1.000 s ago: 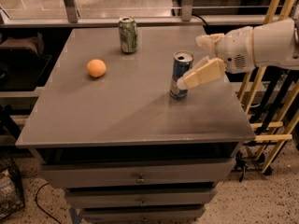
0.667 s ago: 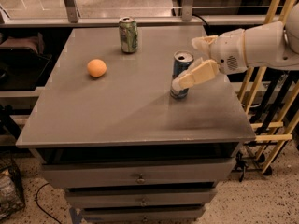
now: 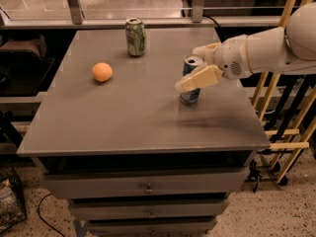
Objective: Move redbull can near green can
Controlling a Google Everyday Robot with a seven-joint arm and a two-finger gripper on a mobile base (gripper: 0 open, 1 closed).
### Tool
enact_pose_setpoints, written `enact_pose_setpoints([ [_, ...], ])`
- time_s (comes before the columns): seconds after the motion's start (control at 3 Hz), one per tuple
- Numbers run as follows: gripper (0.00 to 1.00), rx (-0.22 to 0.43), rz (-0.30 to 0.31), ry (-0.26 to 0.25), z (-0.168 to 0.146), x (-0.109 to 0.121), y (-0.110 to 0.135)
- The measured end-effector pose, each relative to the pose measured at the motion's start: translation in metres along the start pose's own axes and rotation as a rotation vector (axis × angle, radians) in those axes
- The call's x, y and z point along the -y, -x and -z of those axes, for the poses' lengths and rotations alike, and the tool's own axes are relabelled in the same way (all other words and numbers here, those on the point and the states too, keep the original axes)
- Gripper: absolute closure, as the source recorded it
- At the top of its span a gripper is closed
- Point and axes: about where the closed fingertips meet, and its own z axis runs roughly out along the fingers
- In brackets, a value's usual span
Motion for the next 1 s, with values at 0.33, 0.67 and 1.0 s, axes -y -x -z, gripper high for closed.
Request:
enact_pose_setpoints([
  [0.33, 0.42, -0.009, -0.001, -0.002, -0.003, 0.004, -0.004],
  [0.67, 0.65, -0.019, 0.0, 0.004, -0.001, 0.007, -0.007],
  [1.0, 0.87, -0.027, 0.029, 0.017, 0.01, 0.013, 0.001],
])
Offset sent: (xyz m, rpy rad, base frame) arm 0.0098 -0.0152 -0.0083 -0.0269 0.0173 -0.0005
